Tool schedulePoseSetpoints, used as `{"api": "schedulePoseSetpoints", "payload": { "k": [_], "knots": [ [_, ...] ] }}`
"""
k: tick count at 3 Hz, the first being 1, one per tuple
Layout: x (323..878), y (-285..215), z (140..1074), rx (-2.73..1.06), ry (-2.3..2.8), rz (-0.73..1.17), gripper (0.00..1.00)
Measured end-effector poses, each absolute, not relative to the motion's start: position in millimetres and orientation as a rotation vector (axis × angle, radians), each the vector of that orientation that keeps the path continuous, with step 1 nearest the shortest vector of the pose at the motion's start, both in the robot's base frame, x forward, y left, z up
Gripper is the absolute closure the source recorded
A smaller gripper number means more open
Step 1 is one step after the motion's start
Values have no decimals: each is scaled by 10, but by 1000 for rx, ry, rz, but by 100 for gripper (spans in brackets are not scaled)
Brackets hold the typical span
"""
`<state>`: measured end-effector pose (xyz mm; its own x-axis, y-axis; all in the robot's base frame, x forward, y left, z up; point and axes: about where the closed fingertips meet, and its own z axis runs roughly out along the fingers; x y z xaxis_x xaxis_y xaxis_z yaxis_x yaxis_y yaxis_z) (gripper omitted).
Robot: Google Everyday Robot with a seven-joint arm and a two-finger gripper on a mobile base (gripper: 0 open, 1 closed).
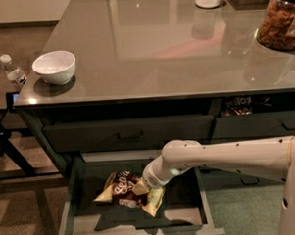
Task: Pick brown chip bag from middle drawer and place on counter
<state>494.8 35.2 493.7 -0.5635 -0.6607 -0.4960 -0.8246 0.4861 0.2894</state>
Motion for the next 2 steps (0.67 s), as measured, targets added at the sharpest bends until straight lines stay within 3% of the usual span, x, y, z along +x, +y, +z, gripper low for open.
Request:
{"api": "schedulePoseSetpoints", "payload": {
  "k": [2],
  "knots": [
    [4882,239,5127,-1227,2450,698,100]
  ]
}}
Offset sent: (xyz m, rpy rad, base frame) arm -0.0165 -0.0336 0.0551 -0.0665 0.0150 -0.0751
